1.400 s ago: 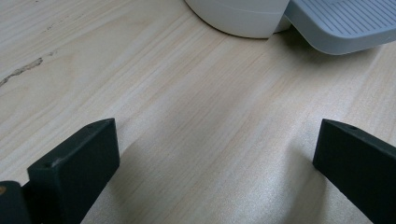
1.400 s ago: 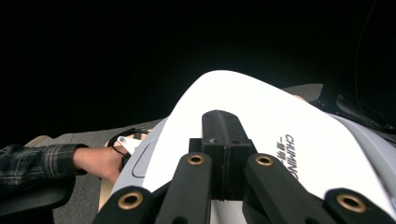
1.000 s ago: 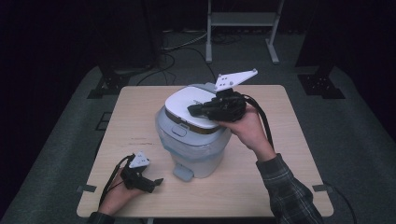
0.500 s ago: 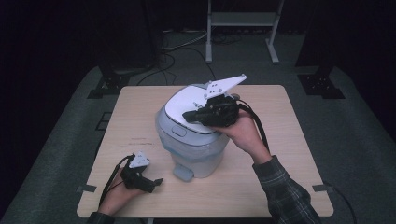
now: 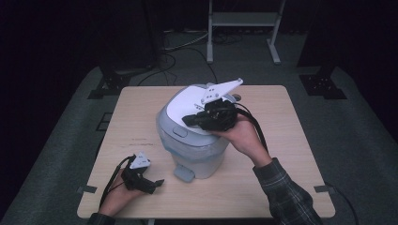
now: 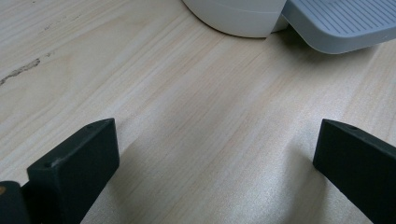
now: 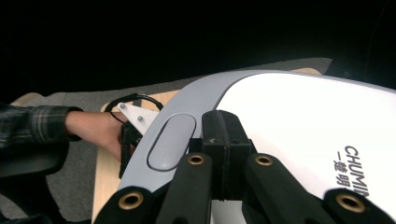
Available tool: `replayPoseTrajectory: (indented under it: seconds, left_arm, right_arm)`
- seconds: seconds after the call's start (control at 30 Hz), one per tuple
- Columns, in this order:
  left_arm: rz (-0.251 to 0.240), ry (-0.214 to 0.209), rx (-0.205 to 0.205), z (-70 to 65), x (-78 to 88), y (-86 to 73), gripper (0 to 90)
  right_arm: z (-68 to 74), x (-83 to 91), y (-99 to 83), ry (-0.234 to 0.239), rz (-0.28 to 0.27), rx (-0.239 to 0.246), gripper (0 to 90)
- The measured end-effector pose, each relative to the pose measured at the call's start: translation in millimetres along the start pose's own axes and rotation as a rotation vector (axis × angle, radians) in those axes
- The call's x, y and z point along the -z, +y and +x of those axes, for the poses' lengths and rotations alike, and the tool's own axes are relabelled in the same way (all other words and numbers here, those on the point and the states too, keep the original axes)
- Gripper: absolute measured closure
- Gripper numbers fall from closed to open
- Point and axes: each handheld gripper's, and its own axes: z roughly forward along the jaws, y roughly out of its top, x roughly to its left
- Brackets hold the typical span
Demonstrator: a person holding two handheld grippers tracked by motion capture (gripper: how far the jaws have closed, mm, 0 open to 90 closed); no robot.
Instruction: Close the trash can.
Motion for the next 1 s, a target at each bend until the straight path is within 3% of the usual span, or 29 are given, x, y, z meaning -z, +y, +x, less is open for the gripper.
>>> replayPoseTrajectory:
  seconds: [0.1,0.13,0.17,0.47,0.63,0.77,1.0]
  left_arm:
    - [0.0,0.0,0.0,0.1,0.0,0.0,0.0]
    - [0.0,0.0,0.0,0.1,0.0,0.0,0.0]
    - [0.0,0.0,0.0,0.1,0.0,0.0,0.0]
    - [0.0,-0.003,-0.002,0.3,-0.4,0.4,0.0]
    - [0.0,-0.003,-0.002,0.4,-0.3,0.4,0.0]
    - [0.0,-0.003,-0.002,0.4,-0.3,0.4,0.0]
    - [0.0,-0.002,-0.002,0.3,-0.3,0.3,0.0]
  right_arm:
    - [-2.9,2.1,-0.5,-0.008,-0.009,-0.021,88.5]
    - [-4.0,3.7,-0.9,-0.003,-0.023,-0.024,78.7]
    - [-5.4,5.5,-1.2,0.002,-0.033,-0.037,77.8]
    - [-8.4,26.9,-9.2,-0.079,-0.048,-0.049,57.3]
    - [-7.4,39.3,-13.4,-0.127,-0.068,-0.055,38.5]
    - [-8.3,49.2,-19.2,-0.169,-0.079,-0.065,30.9]
    - [-9.5,65.9,-31.1,-0.205,-0.091,-0.078,28.3]
